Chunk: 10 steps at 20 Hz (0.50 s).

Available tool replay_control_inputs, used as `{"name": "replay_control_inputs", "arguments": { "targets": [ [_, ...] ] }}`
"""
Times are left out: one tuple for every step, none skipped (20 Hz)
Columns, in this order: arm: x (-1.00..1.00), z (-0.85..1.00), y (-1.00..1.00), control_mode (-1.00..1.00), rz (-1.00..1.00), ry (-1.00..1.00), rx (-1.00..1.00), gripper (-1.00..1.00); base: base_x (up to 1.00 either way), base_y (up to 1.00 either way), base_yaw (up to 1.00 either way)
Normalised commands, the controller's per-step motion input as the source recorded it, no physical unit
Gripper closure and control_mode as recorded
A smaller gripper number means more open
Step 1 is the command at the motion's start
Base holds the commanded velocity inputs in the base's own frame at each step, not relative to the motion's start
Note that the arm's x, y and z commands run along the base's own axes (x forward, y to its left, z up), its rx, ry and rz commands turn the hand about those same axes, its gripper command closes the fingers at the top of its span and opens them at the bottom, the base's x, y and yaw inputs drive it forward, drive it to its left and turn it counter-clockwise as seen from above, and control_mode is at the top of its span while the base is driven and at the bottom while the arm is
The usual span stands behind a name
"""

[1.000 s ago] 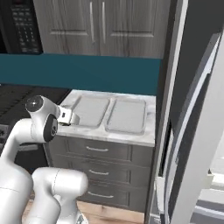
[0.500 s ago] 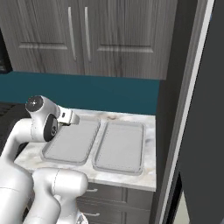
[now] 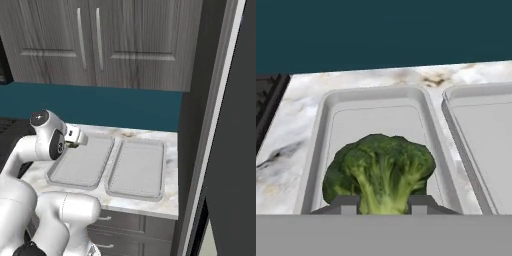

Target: Place one broccoli and one chicken drumstick in each tupperware on the nearby counter, to pack two identical lunches.

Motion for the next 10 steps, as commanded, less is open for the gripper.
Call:
{"name": "replay_control_inputs", "arguments": {
  "targets": [
    [0.13,-0.44,0.10,-1.00,0.00,0.07,0.00,1.00,0.00,0.00,0.00],
    [0.12,-0.53,0.10,-1.00,0.00,0.04,0.00,1.00,0.00,0.00,0.00],
    [0.15,-0.59,0.07,-1.00,0.00,0.01,0.00,1.00,0.00,0.00,0.00],
    [0.18,-0.59,0.02,-1.00,0.00,0.01,0.00,1.00,0.00,0.00,0.00],
    [0.23,-0.46,0.00,-1.00,0.00,0.07,0.00,1.00,0.00,0.00,0.00],
    [0.23,-0.42,0.00,-1.00,0.00,0.06,0.00,1.00,0.00,0.00,0.00],
    [0.22,-0.44,0.00,-1.00,0.00,0.03,0.00,1.00,0.00,0.00,0.00],
    [0.22,-0.45,0.00,-1.00,0.00,0.01,0.00,1.00,0.00,0.00,0.00],
    [0.25,-0.45,0.00,-1.00,0.00,0.00,0.00,1.00,0.00,0.00,0.00],
    [0.27,-0.41,0.00,-1.00,0.00,0.00,0.00,1.00,0.00,0.00,0.00]
  ]
}}
